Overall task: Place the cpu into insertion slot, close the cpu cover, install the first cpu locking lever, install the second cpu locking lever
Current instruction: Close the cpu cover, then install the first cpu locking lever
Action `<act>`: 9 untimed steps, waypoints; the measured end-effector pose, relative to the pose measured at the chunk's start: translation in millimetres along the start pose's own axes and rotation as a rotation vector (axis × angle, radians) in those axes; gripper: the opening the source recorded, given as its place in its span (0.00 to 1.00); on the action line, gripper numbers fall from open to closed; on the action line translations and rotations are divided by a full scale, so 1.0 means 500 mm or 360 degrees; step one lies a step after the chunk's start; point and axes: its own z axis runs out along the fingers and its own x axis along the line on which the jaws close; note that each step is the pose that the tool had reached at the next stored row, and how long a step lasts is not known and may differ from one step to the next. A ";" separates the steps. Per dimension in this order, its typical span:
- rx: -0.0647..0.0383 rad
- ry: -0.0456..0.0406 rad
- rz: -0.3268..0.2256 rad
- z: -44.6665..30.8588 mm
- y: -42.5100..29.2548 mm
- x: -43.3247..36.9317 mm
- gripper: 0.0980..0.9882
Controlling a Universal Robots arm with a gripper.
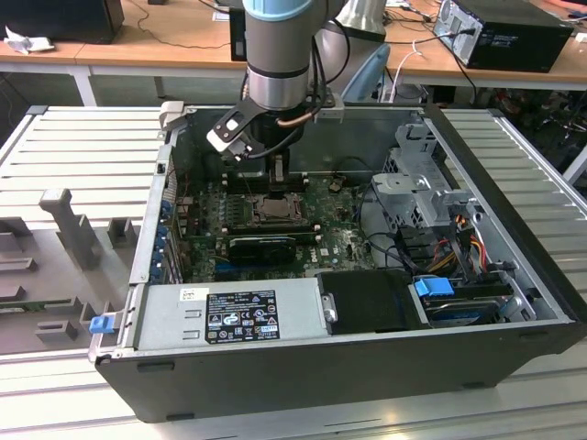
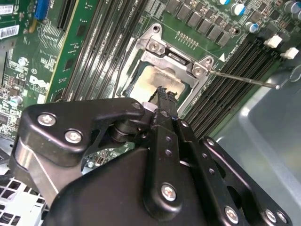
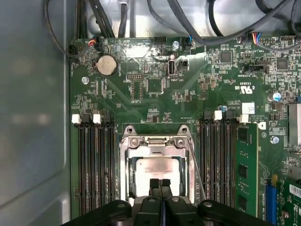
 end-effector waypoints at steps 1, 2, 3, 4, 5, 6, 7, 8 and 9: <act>0.0000 0.0000 0.0000 0.000 -0.002 0.000 0.01; 0.0000 0.0000 0.0000 0.000 -0.003 0.000 0.01; 0.0000 0.0000 0.0000 0.000 -0.004 0.000 0.01; 0.0000 0.0000 0.0000 -0.001 -0.004 0.000 0.01; 0.0000 0.0000 0.0000 -0.006 -0.004 0.000 0.01; 0.0000 0.0000 0.0000 -0.008 -0.003 0.000 0.01; 0.0000 0.0000 0.0000 -0.009 -0.003 0.000 0.01; 0.0000 0.0000 0.0000 -0.009 -0.003 0.000 0.01; 0.0000 0.0000 0.0000 -0.010 -0.003 0.000 0.01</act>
